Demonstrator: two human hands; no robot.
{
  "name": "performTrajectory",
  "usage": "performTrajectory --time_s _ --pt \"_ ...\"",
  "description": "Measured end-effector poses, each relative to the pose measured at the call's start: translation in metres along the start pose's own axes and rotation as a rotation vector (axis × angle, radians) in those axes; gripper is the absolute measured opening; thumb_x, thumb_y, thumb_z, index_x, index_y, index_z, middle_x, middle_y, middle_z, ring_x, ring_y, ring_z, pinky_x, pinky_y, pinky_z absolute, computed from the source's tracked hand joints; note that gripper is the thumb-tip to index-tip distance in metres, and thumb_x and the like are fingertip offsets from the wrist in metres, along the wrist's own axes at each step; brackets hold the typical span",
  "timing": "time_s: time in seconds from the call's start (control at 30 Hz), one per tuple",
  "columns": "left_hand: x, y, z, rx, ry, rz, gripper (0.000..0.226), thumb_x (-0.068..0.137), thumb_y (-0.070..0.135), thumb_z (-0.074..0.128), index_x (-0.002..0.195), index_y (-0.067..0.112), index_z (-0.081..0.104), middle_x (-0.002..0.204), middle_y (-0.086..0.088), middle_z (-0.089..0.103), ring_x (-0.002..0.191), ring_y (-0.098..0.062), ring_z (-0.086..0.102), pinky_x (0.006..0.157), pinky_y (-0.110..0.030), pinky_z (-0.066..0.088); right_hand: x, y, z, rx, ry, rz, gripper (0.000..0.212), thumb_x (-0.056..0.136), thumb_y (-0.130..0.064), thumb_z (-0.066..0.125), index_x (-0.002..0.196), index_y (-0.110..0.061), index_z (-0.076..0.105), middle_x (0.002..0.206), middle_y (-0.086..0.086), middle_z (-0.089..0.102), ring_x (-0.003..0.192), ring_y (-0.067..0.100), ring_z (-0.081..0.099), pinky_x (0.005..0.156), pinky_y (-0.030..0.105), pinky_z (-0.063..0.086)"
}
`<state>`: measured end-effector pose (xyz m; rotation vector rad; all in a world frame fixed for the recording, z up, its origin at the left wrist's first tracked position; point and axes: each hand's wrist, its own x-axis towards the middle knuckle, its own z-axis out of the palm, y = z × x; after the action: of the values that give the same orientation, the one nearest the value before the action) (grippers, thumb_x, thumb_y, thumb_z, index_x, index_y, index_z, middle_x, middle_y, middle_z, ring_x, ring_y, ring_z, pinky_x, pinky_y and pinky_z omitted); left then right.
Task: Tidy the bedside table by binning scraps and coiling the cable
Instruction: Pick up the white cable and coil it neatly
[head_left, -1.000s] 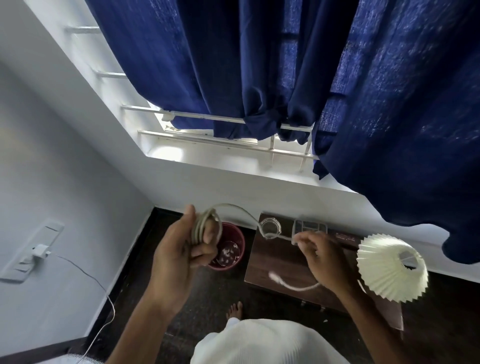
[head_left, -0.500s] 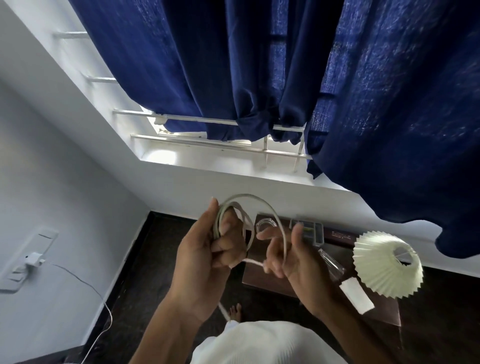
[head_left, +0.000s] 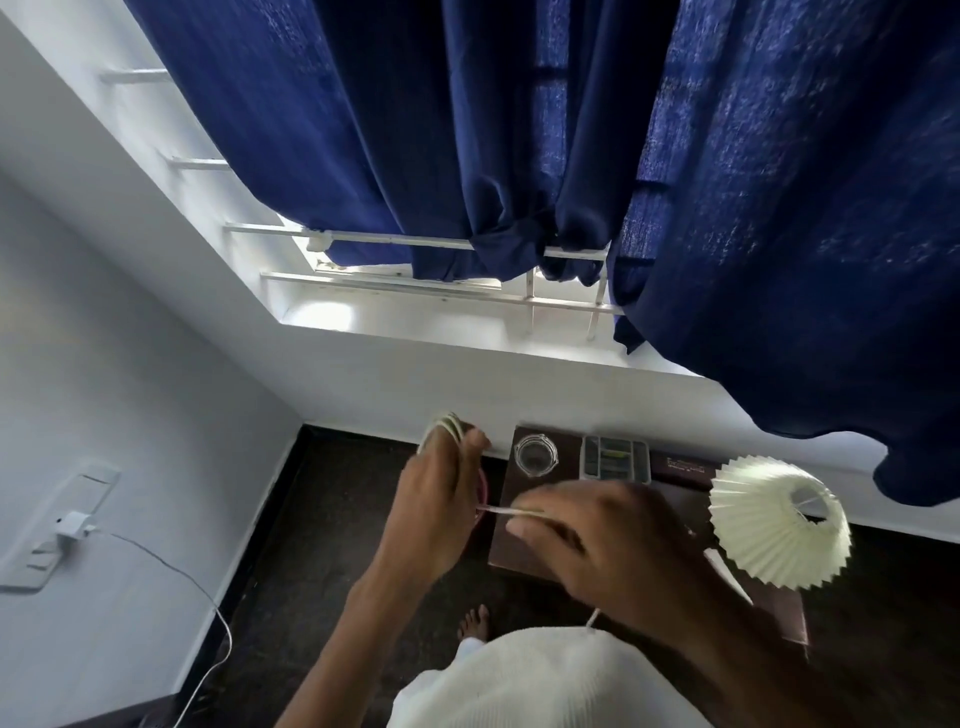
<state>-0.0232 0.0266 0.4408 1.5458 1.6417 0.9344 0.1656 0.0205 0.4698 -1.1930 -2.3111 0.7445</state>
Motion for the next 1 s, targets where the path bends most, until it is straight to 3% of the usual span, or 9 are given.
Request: performTrajectory --time_s 0.13,0.27,0.37,0.5,0.63,0.7,0.77,0.87,1.0 --pt "-0.016 0.003 0.025 -0.044 -0.124 0.049 0.039 0.107 0.037 0.038 0.081 0.01 0.045 0.074 -0.003 0.046 0.063 -0.015 0.039 0.059 -0.035 0.039 0.025 0.007 -0.034 -0.167 -0.025 -0.108 0.021 0.087 -0.05 0.069 0.089 -0.03 0.075 0.078 -0.013 0.075 0.062 -0.005 0.055 0.06 0.002 0.033" --pt "-0.023 0.013 0.038 -0.189 -0.157 -0.03 0.033 0.103 0.036 0.036 0.08 0.015 0.047 0.076 0.01 0.042 0.069 -0.004 0.037 0.067 -0.023 0.039 0.047 0.01 -0.057 -0.174 -0.097 -0.115 0.025 0.075 -0.053 0.078 0.084 -0.031 0.072 0.071 -0.015 0.069 0.058 -0.005 0.049 0.059 0.01 0.037" --pt "-0.026 0.02 0.038 -0.27 -0.138 -0.088 0.044 0.106 0.046 0.033 0.081 0.014 0.05 0.078 0.009 0.043 0.069 -0.002 0.041 0.069 -0.021 0.04 0.058 0.012 -0.075 -0.089 -0.069 -0.054 0.028 0.068 -0.049 0.086 0.083 -0.033 0.07 0.072 -0.018 0.069 0.062 -0.002 0.059 0.057 0.016 0.046" --pt "-0.031 0.036 0.035 -0.522 -0.287 -0.132 0.053 0.095 0.063 0.035 0.065 0.02 0.041 0.063 0.002 0.038 0.059 -0.014 0.034 0.059 -0.034 0.028 0.078 0.027 -0.072 0.124 -0.029 0.024 0.037 0.058 -0.049 0.09 0.083 -0.029 0.071 0.071 -0.014 0.07 0.059 0.003 0.059 0.051 0.014 0.044" --pt "-0.035 0.047 0.022 -0.939 -0.218 -0.267 0.047 0.092 0.051 0.051 0.057 0.02 0.046 0.055 0.004 0.034 0.051 -0.011 0.027 0.049 -0.027 0.023 0.075 0.052 -0.034 0.449 -0.119 0.158 0.033 0.072 -0.052 0.081 0.079 -0.022 0.069 0.068 -0.003 0.07 0.054 0.002 0.056 0.054 0.015 0.042" --pt "-0.03 0.052 0.013 -1.28 -0.276 -0.23 0.05 0.101 0.041 0.04 0.057 0.018 0.047 0.05 0.006 0.029 0.046 -0.01 0.022 0.045 -0.024 0.021 0.063 0.05 -0.005 0.576 -0.144 0.174 0.048 0.087 -0.064 0.059 0.072 -0.019 0.065 0.057 0.001 0.064 0.049 0.01 0.055 0.054 0.016 0.041" --pt "-0.022 0.05 0.004 -1.49 -0.276 -0.208 0.054 0.105 0.04 0.031 0.06 0.016 0.048 0.052 0.004 0.024 0.047 -0.011 0.02 0.045 -0.023 0.03 0.048 0.042 0.017 0.594 -0.186 0.202 0.064 0.094 -0.069 0.037 0.065 -0.018 0.061 0.049 0.004 0.055 0.044 0.014 0.049 0.053 0.018 0.041" --pt "-0.009 0.038 -0.003 -1.536 -0.157 -0.275 0.053 0.106 0.046 0.034 0.065 0.017 0.05 0.055 0.006 0.031 0.051 -0.01 0.025 0.05 -0.021 0.039 0.026 0.029 0.033 0.495 -0.287 0.181 0.054 0.097 -0.063 0.031 0.073 -0.024 0.059 0.051 -0.005 0.051 0.044 0.006 0.046 0.052 0.02 0.038" --pt "-0.001 0.023 0.004 -1.295 0.053 -0.349 0.047 0.106 0.046 0.035 0.078 0.015 0.058 0.061 0.004 0.037 0.056 -0.012 0.038 0.061 -0.027 0.043 0.014 0.017 0.04 0.152 -0.455 0.109 0.025 0.103 -0.048 0.041 0.103 -0.026 0.054 0.076 -0.009 0.063 0.063 0.001 0.058 0.058 0.018 0.038"
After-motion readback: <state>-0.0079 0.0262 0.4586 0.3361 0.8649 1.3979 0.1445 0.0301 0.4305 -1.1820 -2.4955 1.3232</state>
